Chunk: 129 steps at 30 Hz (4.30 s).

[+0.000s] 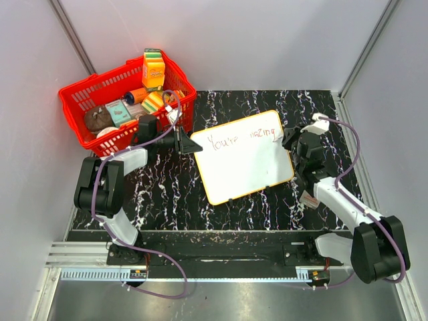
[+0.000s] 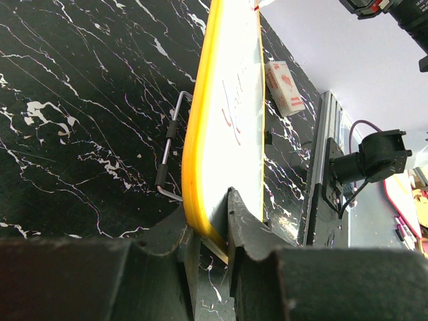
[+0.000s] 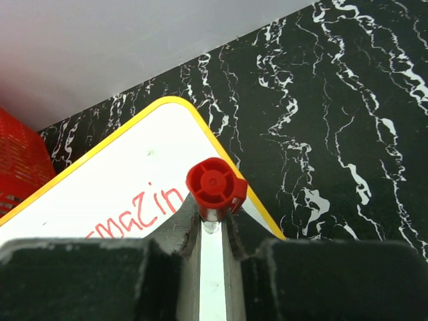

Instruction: Write a sentence on the whiteboard

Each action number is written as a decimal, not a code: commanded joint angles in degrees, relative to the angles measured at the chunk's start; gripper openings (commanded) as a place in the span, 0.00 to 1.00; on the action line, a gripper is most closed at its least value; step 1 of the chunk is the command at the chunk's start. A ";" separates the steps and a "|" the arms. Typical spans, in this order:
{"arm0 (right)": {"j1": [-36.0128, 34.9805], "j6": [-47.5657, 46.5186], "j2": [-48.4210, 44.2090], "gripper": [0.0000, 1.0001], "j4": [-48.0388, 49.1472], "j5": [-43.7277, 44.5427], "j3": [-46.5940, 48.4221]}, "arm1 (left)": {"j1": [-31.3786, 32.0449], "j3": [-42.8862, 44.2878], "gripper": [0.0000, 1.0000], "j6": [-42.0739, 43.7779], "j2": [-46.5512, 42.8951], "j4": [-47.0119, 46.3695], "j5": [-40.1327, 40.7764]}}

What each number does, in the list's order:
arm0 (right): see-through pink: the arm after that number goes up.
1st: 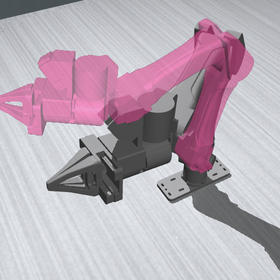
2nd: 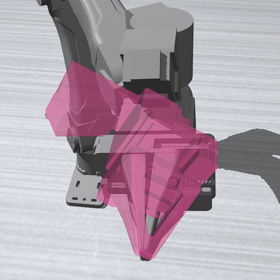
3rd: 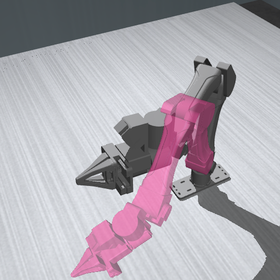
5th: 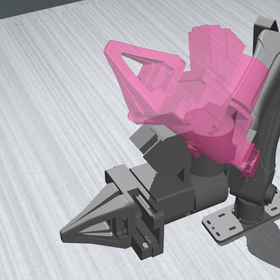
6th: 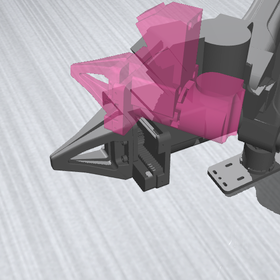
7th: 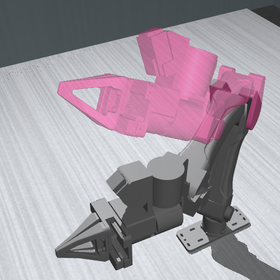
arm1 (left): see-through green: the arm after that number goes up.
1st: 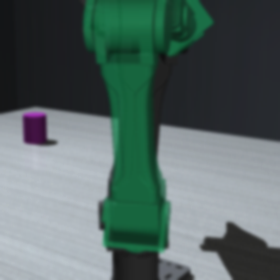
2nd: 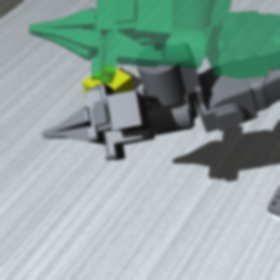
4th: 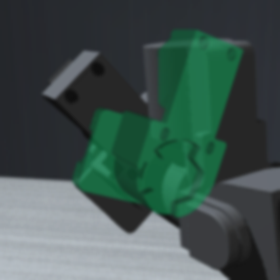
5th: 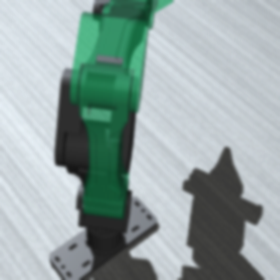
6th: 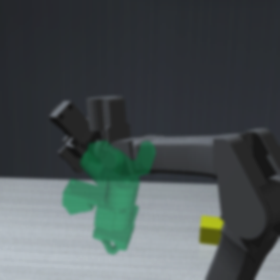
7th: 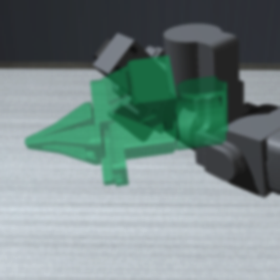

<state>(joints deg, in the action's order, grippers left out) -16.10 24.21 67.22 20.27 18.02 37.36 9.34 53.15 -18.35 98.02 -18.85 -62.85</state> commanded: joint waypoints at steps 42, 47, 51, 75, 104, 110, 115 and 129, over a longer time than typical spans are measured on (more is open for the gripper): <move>0.19 1.45 -14.50 0.00 -10.17 -15.82 0.78 | 3.22 -1.82 0.00 12.11 2.27 3.47 4.22; -4.70 2.78 -12.64 0.00 -6.65 -16.37 -0.28 | 3.31 -1.82 0.00 12.20 2.44 3.82 4.23; -12.79 -0.20 -10.80 0.00 -6.39 -9.77 0.95 | 3.40 -1.73 0.00 12.37 2.44 4.00 4.31; -31.19 -8.91 2.21 0.00 10.22 -4.05 2.89 | 3.40 -1.38 0.00 12.37 2.53 4.26 4.23; -33.30 -8.47 8.98 0.00 12.16 0.87 2.80 | 3.49 -1.38 0.00 12.46 2.62 4.09 3.96; -33.30 -9.70 7.84 0.00 11.37 4.04 2.19 | 3.49 -1.47 0.00 12.46 2.62 4.09 3.88; -33.21 -10.23 7.31 0.00 10.32 6.23 2.27 | 3.49 -1.47 0.00 12.46 2.53 4.17 3.96; -33.21 -9.53 2.57 0.00 12.85 2.56 0.25 | 3.49 -1.55 0.00 12.46 2.53 4.17 4.05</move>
<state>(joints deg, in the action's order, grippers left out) -49.08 14.52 73.69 29.30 22.81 37.91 9.65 53.52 -17.93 98.02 -18.44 -62.81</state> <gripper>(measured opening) 0.181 0.210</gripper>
